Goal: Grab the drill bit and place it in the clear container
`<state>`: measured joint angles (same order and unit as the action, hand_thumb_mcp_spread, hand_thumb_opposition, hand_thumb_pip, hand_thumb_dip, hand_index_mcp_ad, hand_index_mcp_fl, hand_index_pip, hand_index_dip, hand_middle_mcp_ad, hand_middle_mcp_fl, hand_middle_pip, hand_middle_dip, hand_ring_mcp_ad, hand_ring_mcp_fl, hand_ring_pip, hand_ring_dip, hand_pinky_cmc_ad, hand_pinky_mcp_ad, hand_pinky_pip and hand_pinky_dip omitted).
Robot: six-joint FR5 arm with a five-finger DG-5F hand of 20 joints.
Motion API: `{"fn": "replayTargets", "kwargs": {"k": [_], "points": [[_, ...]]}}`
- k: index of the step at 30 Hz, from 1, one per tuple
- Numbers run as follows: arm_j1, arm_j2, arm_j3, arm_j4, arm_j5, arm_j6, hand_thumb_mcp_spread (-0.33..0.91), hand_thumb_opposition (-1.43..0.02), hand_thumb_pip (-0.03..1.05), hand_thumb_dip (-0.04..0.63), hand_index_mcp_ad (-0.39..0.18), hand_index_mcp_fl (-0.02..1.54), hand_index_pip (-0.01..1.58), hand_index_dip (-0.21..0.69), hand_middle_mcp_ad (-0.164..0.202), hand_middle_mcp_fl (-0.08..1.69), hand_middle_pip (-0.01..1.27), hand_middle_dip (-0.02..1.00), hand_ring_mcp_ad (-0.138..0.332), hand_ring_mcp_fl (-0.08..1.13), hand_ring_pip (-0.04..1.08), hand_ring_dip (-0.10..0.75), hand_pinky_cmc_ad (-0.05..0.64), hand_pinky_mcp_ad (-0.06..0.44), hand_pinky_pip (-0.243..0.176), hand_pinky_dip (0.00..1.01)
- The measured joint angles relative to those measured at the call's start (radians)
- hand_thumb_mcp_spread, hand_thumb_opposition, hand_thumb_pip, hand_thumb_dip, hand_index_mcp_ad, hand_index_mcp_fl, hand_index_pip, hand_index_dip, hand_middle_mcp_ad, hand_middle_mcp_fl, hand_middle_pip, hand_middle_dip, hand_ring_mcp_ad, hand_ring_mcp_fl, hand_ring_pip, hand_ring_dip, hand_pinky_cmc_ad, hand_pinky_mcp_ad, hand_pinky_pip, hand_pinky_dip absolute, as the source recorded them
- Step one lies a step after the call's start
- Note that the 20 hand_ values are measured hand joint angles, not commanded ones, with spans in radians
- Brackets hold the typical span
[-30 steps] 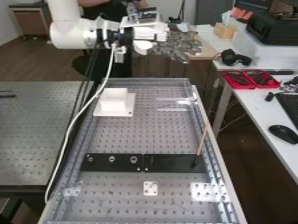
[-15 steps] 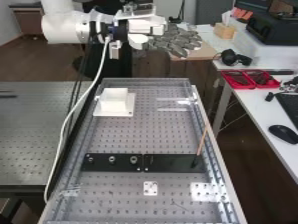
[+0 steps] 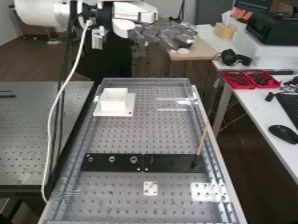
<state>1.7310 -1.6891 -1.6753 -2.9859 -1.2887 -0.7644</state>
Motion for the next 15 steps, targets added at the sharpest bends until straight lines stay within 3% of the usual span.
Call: {"fn": "replayTargets", "kwargs": {"k": [6,15], "points": [[-0.016,0.028,0.034,-0.114,-0.055,-0.035,0.18,-0.65,0.54,0.093,-0.052,0.04,0.20,0.367,0.089,-0.03,0.12,0.20,0.232,0.00,0.08,0.059,0.347,0.180,-0.103,0.49],[-0.055,0.060,0.042,-0.143,-0.085,-0.001,0.18,-0.65,0.54,0.080,-0.044,0.06,0.15,0.367,0.089,0.02,0.12,0.20,0.236,0.00,0.08,0.059,0.347,0.182,-0.103,0.49]]}}
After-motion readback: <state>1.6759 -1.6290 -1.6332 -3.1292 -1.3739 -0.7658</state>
